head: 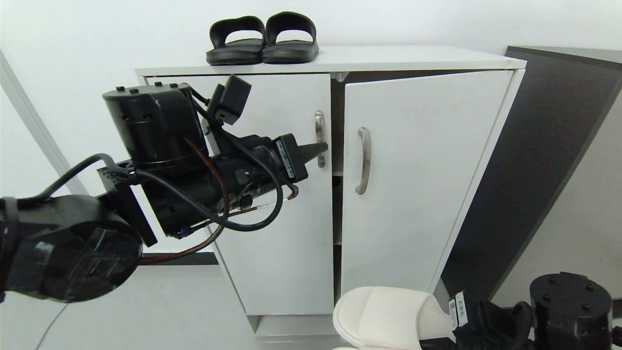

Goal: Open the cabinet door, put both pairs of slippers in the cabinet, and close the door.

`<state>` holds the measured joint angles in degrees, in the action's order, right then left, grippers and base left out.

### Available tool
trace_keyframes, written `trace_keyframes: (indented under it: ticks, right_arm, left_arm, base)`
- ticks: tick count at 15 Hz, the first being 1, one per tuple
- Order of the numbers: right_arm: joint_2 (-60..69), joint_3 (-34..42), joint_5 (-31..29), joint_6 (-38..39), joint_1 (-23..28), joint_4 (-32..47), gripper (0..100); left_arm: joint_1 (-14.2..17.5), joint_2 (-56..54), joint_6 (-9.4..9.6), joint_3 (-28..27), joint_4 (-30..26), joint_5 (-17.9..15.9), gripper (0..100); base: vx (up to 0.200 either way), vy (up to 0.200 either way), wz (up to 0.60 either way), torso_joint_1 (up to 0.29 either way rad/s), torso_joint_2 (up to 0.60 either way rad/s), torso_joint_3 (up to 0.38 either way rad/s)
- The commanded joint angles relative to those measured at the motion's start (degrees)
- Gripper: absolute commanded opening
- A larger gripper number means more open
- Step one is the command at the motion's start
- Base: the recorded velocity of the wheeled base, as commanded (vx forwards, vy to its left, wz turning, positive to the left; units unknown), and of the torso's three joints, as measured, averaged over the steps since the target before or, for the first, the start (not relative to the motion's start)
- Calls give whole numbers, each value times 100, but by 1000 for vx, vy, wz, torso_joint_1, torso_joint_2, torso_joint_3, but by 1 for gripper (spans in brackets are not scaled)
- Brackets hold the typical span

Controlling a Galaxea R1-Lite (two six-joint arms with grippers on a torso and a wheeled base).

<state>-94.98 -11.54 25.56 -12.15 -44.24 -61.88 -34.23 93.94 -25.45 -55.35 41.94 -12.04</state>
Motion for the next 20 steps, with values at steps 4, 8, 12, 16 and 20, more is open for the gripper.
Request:
trace_keyframes:
  ticks: [4,8,12,16,20]
  right_arm:
    - [-30,38,10,-6,-6,0,0]
    - [-118,56,10,3,-102,9,0]
    - [-100,240,1,11,-410,18,0]
    - [-109,337,1,20,-515,18,0]
    - [-100,530,19,29,-665,-8,0]
  left_arm:
    - [101,889,-47,-504,667,-272,0]
    - [92,1188,-346,-952,640,-773,0]
    - [92,1276,-487,-1128,640,-861,0]
    - [66,1346,-478,-1128,640,-861,0]
    - [-717,1557,-170,-1145,623,-817,0]
  base:
    - [0,0,0,0,0,0]
    - [0,0,0,0,0,0]
    - [0,0,0,0,0,0]
    - [-200,0,0,7,1,1]
    - [-200,0,0,0,4,6]
